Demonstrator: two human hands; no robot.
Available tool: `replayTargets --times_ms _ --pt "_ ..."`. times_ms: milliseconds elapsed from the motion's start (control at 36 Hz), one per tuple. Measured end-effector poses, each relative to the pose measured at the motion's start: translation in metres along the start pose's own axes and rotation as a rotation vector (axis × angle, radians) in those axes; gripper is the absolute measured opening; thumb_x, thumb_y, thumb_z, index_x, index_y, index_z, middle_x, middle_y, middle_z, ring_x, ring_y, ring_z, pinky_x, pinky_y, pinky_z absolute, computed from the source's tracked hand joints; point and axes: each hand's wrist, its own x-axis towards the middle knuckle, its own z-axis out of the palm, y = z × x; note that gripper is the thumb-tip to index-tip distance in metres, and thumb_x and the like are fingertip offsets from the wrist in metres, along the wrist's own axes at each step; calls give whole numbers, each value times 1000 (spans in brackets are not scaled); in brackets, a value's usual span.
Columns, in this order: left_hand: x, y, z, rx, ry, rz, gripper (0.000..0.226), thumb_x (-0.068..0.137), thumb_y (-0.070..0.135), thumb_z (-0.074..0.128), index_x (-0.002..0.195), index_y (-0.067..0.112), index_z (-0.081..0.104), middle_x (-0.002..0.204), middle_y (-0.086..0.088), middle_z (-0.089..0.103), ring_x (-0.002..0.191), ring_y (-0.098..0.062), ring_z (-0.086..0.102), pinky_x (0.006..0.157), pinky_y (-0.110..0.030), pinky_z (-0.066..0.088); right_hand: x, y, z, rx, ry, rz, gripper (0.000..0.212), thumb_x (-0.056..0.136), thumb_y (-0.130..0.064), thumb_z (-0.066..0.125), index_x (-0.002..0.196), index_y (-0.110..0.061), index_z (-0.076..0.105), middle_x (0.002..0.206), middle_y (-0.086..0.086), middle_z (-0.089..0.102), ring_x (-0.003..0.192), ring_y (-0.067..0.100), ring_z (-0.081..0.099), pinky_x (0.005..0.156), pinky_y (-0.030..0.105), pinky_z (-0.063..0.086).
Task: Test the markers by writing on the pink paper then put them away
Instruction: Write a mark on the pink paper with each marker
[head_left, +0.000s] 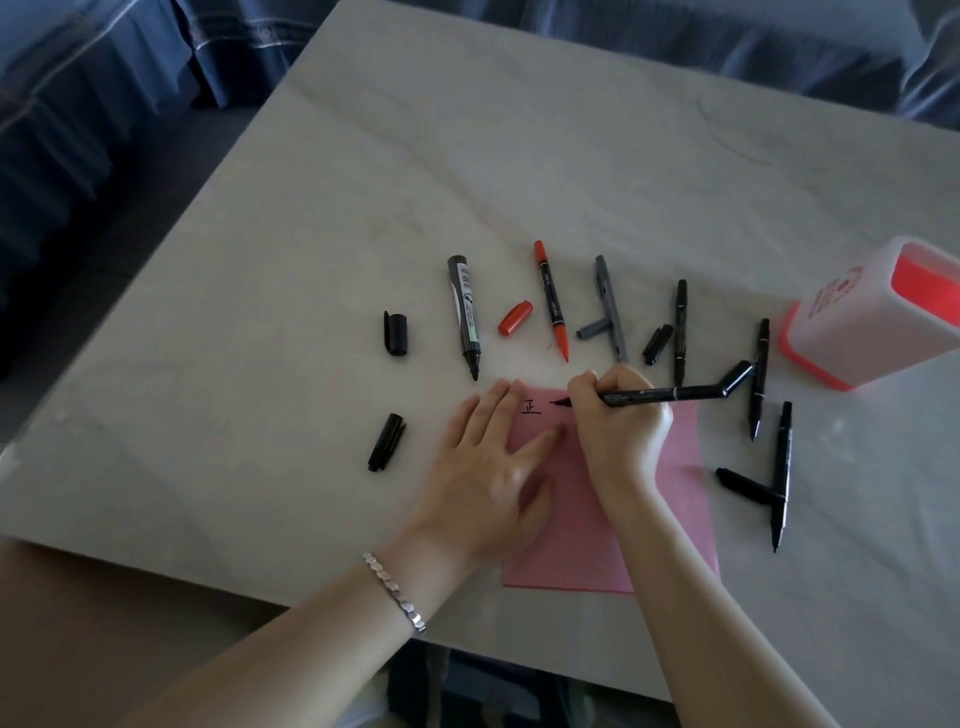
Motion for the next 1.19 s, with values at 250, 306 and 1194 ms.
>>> replayTargets --times_ms 250,306,1194 --pt "1 0 -1 14 -15 -1 50 78 41 42 124 27 56 137 -22 46 132 -33 38 110 -39 15 -1 0 -1 8 -30 -7 40 70 -1 61 45 -15 34 38 -6 31 42 7 33 44 16 28" --pt "1 0 -1 19 -16 1 50 77 41 42 123 27 57 137 -22 46 132 -33 38 110 -39 15 0 1 -1 26 -18 12 39 71 -3 61 44 -15 35 38 -6 38 41 5 32 43 14 28" --pt "2 -3 3 24 11 27 50 79 40 43 127 29 52 139 -22 43 133 -33 36 110 -40 16 -1 3 1 -9 -55 -35 31 71 -4 63 47 -7 44 38 -8 43 42 4 38 45 13 31"
